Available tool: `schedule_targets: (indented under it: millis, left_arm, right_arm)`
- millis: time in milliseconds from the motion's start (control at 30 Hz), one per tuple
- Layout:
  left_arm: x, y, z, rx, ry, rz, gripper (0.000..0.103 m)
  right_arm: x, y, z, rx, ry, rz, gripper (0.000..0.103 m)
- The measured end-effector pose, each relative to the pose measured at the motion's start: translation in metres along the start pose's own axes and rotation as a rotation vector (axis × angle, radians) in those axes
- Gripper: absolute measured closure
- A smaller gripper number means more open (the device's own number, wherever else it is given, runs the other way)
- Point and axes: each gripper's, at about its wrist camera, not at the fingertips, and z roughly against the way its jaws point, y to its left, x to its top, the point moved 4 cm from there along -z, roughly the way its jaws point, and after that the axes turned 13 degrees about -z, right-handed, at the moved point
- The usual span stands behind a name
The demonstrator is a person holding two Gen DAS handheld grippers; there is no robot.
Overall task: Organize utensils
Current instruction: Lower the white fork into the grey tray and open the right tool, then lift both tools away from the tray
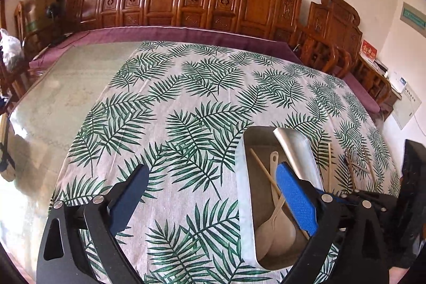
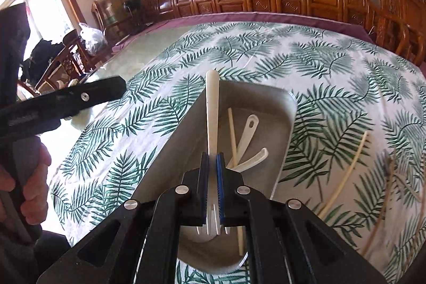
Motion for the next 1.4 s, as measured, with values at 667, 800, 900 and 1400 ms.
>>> schedule_targets:
  millis: [667,800,900,1400]
  left_arm:
    - [0.005,-0.03,0.009,-0.063,-0.023,-0.038,0.01]
    - [0.007,-0.052,0.01,-0.083,-0.03,-0.074,0.01]
    - [0.008,-0.072,0.008,-0.105,-0.03,-0.106,0.01]
    - [0.003,-0.152,-0.009,-0.182,0.007,-0.24,0.01]
  right_arm:
    - [-0.002,-0.035,0.055,-0.008,-0.072,0.012,0.093]
    - [-0.001,-0.068,0.094,-0.066,-0.123,0.001,0.093]
    - [-0.002,-0.095,0.113,-0.139,-0.145,0.002,0.09]
    - [-0.04,-0.159,0.066,-0.279,-0.005,-0.027,0.075]
